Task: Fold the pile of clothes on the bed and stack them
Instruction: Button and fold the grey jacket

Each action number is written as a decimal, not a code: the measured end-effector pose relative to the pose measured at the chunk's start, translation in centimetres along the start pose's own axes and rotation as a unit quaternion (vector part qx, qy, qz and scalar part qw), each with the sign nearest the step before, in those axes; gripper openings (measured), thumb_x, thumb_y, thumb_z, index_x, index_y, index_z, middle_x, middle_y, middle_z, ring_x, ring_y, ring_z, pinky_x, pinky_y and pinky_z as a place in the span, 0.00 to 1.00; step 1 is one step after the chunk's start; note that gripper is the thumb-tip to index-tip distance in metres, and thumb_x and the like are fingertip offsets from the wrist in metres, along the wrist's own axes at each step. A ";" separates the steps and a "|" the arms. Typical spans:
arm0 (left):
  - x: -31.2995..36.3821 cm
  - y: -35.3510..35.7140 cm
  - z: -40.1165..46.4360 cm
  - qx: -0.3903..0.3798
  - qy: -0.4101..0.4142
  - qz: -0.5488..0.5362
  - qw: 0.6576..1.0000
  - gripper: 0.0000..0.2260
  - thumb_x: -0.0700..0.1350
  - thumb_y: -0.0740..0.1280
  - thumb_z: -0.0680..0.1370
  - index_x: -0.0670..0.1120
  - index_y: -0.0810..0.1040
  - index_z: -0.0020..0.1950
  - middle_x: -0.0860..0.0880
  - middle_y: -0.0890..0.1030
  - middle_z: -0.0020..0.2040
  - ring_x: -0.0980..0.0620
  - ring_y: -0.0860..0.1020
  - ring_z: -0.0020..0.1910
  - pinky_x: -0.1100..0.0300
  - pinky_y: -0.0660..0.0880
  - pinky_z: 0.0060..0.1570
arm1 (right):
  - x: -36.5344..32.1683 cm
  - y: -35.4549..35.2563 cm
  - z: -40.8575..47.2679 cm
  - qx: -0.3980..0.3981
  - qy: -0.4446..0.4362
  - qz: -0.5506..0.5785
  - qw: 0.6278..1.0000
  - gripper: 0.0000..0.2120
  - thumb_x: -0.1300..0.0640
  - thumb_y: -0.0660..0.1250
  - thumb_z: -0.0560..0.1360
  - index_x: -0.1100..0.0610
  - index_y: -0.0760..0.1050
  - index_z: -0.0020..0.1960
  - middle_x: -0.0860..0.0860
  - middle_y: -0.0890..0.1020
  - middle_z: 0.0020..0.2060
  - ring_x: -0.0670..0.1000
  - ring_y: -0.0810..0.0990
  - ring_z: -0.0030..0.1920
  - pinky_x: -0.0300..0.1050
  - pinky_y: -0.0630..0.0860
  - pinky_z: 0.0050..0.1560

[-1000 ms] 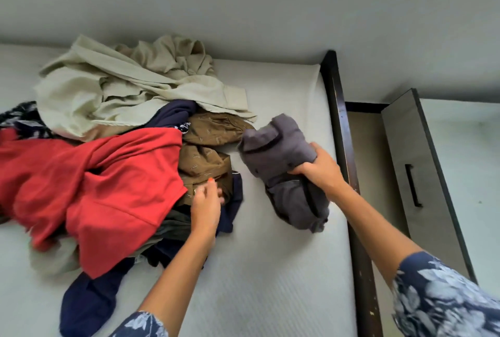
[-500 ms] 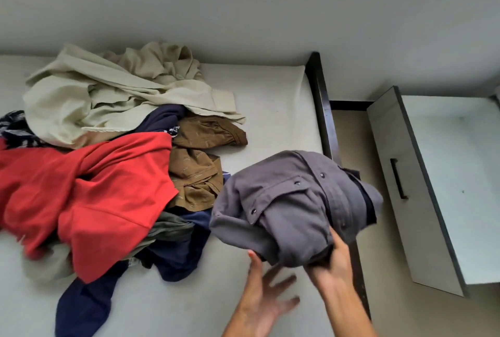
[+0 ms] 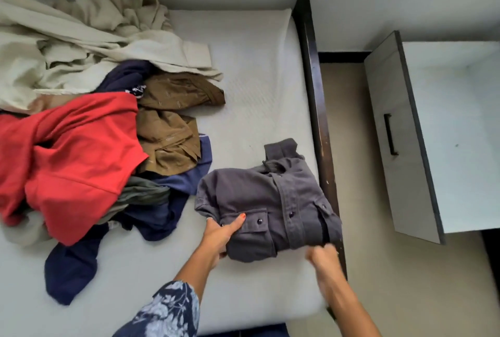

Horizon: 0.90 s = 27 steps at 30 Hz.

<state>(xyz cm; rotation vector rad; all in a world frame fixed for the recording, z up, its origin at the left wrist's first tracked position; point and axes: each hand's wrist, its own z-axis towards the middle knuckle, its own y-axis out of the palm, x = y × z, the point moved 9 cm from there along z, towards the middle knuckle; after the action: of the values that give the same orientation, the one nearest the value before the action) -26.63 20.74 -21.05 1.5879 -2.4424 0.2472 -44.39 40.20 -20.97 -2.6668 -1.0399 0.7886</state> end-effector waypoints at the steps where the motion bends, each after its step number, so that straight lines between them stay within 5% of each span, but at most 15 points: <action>1: -0.3 0.1 -0.1 -0.003 -0.017 0.005 1.000 0.29 0.50 0.75 0.71 0.49 0.63 0.66 0.50 0.73 0.61 0.49 0.75 0.50 0.52 0.72 0.50 | -1.5 -1.3 -0.2 0.028 -0.041 -0.019 0.999 0.16 0.74 0.58 0.71 0.64 0.70 0.57 0.57 0.77 0.48 0.55 0.75 0.47 0.47 0.73 0.47; 3: -0.5 0.0 0.2 -0.010 -0.031 0.027 0.999 0.36 0.52 0.76 0.69 0.47 0.62 0.70 0.49 0.72 0.66 0.46 0.74 0.57 0.48 0.73 0.55 | -4.3 -3.2 -0.2 0.066 -0.118 -0.005 0.991 0.26 0.70 0.57 0.74 0.58 0.65 0.71 0.53 0.76 0.59 0.54 0.75 0.59 0.51 0.72 0.61; 5: -0.3 0.0 0.7 -0.019 -0.028 0.059 0.998 0.40 0.54 0.77 0.67 0.47 0.61 0.72 0.49 0.72 0.68 0.47 0.73 0.61 0.47 0.73 0.59 | -8.0 -3.9 0.3 0.085 -0.181 0.008 0.980 0.25 0.64 0.57 0.79 0.55 0.61 0.75 0.50 0.70 0.68 0.50 0.70 0.67 0.49 0.66 0.70; 8: 0.1 0.8 1.5 -0.068 -0.022 0.063 0.995 0.46 0.58 0.79 0.62 0.48 0.60 0.73 0.52 0.73 0.65 0.49 0.73 0.61 0.49 0.73 0.60 | -12.2 0.2 2.3 -0.093 -0.187 -0.083 0.974 0.29 0.37 0.61 0.76 0.50 0.66 0.72 0.44 0.72 0.67 0.44 0.71 0.66 0.46 0.65 0.70; 10: 0.7 1.7 2.0 -0.082 -0.007 0.059 0.995 0.54 0.64 0.79 0.54 0.49 0.61 0.74 0.52 0.74 0.65 0.50 0.75 0.59 0.51 0.74 0.57 | -13.0 2.8 3.5 -0.192 -0.156 -0.192 0.949 0.38 0.30 0.67 0.66 0.47 0.66 0.71 0.41 0.74 0.63 0.44 0.74 0.62 0.43 0.68 0.67; 13: 2.0 2.8 2.9 -0.064 0.022 0.031 0.997 0.56 0.68 0.78 0.48 0.48 0.65 0.72 0.49 0.77 0.63 0.48 0.77 0.58 0.51 0.75 0.59 | -13.1 4.4 5.3 -0.260 -0.094 -0.212 0.937 0.44 0.31 0.75 0.60 0.47 0.67 0.70 0.42 0.78 0.61 0.44 0.78 0.58 0.42 0.73 0.62; 17: 4.0 4.1 2.5 -0.064 0.037 0.016 0.997 0.48 0.65 0.78 0.53 0.49 0.70 0.68 0.49 0.80 0.58 0.48 0.79 0.54 0.54 0.77 0.52 | -14.3 4.8 5.1 -0.311 -0.032 -0.129 0.941 0.30 0.42 0.76 0.64 0.50 0.75 0.62 0.46 0.85 0.51 0.46 0.83 0.51 0.40 0.77 0.52; 19: 5.1 4.2 2.3 -0.064 0.042 0.016 0.997 0.43 0.64 0.79 0.55 0.49 0.73 0.65 0.48 0.82 0.55 0.46 0.81 0.52 0.52 0.78 0.52 | -14.7 4.8 4.7 -0.318 -0.016 -0.104 0.942 0.32 0.41 0.79 0.60 0.51 0.77 0.60 0.48 0.85 0.50 0.49 0.84 0.51 0.44 0.77 0.54; 24: 13.8 5.5 1.5 -0.076 0.136 0.020 0.988 0.36 0.62 0.80 0.55 0.50 0.78 0.59 0.51 0.85 0.51 0.50 0.83 0.51 0.49 0.76 0.58 | -20.8 5.6 5.1 -0.282 -0.083 -0.002 0.956 0.38 0.42 0.81 0.51 0.55 0.78 0.58 0.52 0.85 0.51 0.52 0.84 0.51 0.47 0.78 0.54; 27: 23.3 7.0 2.7 -0.078 0.222 0.011 0.972 0.29 0.56 0.79 0.61 0.46 0.79 0.57 0.49 0.85 0.52 0.50 0.82 0.52 0.49 0.74 0.62 | -29.7 7.5 5.7 -0.286 -0.167 0.033 0.943 0.34 0.45 0.80 0.59 0.57 0.77 0.61 0.52 0.84 0.53 0.52 0.83 0.54 0.46 0.79 0.57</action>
<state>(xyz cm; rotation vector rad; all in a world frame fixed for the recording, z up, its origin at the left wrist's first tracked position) -42.43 2.44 -17.47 1.2761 -2.0803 0.3594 -61.40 14.58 -16.06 -3.1267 -1.4591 1.1305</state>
